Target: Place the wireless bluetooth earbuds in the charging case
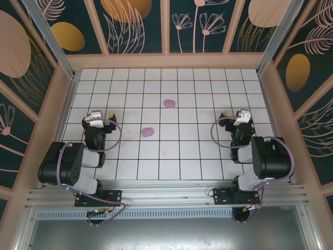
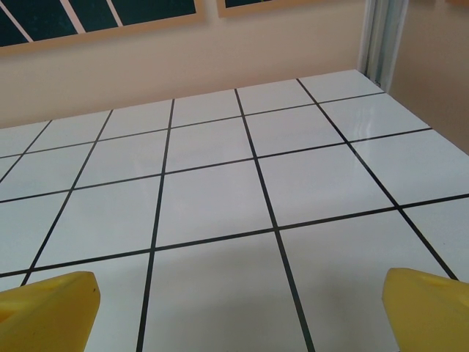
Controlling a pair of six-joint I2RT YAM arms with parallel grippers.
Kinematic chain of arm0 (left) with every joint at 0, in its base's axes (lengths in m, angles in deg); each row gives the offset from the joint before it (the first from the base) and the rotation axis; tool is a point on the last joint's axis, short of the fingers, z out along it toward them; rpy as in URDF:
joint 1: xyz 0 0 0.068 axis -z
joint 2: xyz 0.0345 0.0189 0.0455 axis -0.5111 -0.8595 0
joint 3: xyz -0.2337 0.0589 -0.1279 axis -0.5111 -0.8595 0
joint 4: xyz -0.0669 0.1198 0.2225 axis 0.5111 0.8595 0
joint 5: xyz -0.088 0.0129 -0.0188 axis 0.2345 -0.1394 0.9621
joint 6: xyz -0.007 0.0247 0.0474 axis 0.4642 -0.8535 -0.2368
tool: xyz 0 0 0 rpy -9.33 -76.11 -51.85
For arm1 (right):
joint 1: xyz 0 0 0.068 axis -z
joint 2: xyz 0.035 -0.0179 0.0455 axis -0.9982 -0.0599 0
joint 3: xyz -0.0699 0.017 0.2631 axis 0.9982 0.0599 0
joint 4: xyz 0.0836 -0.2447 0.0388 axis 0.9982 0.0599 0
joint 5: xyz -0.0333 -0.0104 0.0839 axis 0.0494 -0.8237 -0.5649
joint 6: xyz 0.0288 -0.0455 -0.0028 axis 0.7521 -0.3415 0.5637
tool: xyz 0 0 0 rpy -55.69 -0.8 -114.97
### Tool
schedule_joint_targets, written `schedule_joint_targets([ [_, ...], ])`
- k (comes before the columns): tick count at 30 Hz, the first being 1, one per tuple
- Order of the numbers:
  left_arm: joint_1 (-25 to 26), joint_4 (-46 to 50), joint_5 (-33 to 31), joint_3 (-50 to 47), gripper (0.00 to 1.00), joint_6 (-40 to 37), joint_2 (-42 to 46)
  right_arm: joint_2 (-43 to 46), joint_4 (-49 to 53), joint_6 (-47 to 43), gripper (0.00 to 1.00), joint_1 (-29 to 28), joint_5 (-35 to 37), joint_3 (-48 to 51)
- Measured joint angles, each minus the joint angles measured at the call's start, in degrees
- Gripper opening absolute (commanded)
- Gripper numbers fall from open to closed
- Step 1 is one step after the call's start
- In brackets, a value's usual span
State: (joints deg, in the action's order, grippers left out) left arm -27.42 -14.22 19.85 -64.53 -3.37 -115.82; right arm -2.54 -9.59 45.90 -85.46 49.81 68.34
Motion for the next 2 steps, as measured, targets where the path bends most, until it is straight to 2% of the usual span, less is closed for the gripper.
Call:
schedule_joint_targets([
  [2, 0.00, 0.00, 0.00, 0.00, 0.99, -0.02, 0.00, 0.00, 0.00, 0.00, 0.99, 0.00, -0.02, -0.13],
])
